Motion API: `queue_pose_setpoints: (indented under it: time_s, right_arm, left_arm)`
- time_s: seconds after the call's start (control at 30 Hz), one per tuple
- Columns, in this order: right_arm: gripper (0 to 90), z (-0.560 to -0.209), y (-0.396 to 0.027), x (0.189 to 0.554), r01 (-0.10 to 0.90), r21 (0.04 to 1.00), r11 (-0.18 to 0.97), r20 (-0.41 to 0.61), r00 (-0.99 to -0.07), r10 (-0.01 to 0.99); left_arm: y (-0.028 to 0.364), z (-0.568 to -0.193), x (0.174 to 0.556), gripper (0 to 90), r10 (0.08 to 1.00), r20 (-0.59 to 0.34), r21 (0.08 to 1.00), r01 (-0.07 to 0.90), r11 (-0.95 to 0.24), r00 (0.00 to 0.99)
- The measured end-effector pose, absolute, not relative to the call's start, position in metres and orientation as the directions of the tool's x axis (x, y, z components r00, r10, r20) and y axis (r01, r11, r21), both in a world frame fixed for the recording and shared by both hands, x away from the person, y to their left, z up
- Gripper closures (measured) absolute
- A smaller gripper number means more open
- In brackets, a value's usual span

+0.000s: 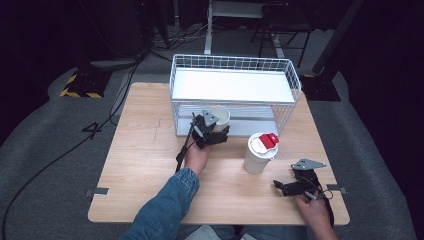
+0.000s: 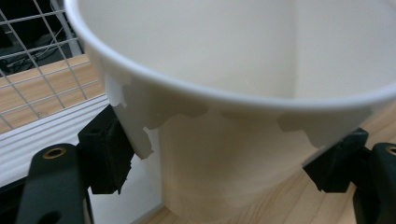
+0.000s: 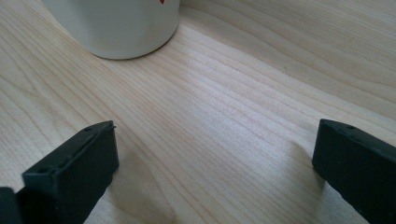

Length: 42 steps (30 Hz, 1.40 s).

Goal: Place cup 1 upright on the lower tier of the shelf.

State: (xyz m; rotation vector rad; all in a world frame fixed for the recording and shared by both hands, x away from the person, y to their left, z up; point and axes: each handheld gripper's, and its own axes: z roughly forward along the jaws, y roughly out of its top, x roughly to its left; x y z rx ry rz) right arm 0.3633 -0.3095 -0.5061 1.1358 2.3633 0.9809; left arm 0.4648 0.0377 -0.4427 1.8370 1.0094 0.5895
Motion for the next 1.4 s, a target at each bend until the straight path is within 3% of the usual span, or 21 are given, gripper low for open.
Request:
queue_pose_setpoints:
  time_s: [0.47, 1.4]
  right_arm:
    - [0.5, -0.506, -0.310, 0.363, 0.547, 0.711, 0.442, -0.007, -0.623, 0.783]
    - [0.5, -0.506, -0.310, 0.363, 0.548, 0.711, 0.442, -0.007, -0.622, 0.783]
  left_arm:
    - [0.023, -0.452, 0.484, 22.3, 0.865, -0.070, 0.911, 0.385, -0.148, 0.497]
    - [0.016, -0.472, 0.525, 22.3, 0.893, -0.034, 0.870, 0.453, -0.194, 0.448]
